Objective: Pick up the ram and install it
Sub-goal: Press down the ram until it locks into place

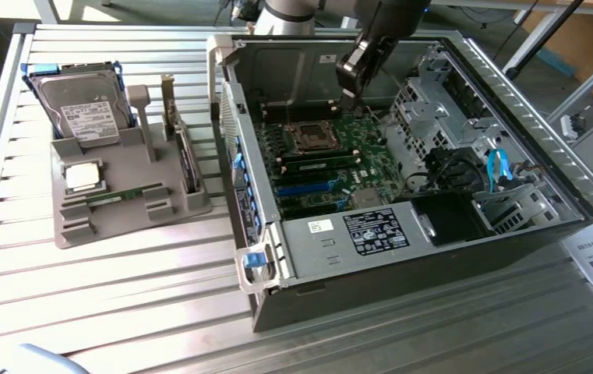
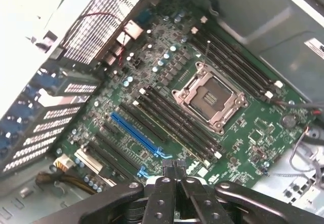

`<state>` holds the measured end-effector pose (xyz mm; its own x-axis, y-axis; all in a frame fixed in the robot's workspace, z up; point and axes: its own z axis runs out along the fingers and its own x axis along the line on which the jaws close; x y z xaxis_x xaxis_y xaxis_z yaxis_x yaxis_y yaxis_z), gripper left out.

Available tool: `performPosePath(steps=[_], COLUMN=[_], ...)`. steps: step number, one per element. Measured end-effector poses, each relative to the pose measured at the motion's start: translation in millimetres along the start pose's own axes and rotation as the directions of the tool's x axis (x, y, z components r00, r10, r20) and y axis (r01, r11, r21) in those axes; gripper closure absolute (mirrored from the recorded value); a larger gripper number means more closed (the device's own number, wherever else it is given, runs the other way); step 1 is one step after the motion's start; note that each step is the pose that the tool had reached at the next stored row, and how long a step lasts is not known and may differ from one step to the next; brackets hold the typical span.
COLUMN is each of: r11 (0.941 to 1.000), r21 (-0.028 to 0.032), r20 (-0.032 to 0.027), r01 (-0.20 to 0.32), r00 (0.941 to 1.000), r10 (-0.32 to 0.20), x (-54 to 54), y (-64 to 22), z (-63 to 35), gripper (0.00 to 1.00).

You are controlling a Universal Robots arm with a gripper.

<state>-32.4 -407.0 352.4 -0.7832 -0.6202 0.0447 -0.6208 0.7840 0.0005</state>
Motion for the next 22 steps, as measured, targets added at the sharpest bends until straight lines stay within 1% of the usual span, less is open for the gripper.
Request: performPosePath(steps=[3, 6, 9, 12, 15, 16, 17, 19, 20, 21, 22], r11=[0.9987, 0.9951, 0.9888, 0.9802, 0.9689, 0.9622, 0.9583, 0.9484, 0.9426, 0.9347, 0.9297], r21=[-0.0023, -0.0045, -0.0067, -0.0088, -0.0111, -0.0122, -0.0128, -0.0142, -0.015, -0.0159, -0.0165], r20=[-0.0001, -0.0002, -0.0005, -0.0009, -0.0013, -0.0016, -0.0018, -0.0022, -0.0024, -0.0028, -0.003], r01=[-0.05, -0.099, -0.149, -0.198, -0.247, -0.272, -0.286, -0.317, -0.333, -0.355, -0.368], r00=[0.9987, 0.9951, 0.9888, 0.9802, 0.969, 0.9623, 0.9584, 0.9485, 0.9428, 0.9348, 0.9298], r10=[0.05, 0.099, 0.149, 0.198, 0.247, 0.272, 0.286, 0.317, 0.333, 0.355, 0.368], x=[0.0, 0.0, 0.0, 0.0, 0.0, 0.0, 0.0, 0.0, 0.0, 0.0, 0.0], y=[0.0, 0.0, 0.0, 0.0, 0.0, 0.0, 0.0, 0.0, 0.0, 0.0, 0.0], z=[0.1, 0.3, 0.4, 0.6, 0.7, 0.7, 0.7, 0.7, 0.7, 0.8, 0.8], gripper=[0.9, 0.9, 0.9, 0.9, 0.9, 0.9, 0.9, 0.9, 0.9, 0.9, 0.9])
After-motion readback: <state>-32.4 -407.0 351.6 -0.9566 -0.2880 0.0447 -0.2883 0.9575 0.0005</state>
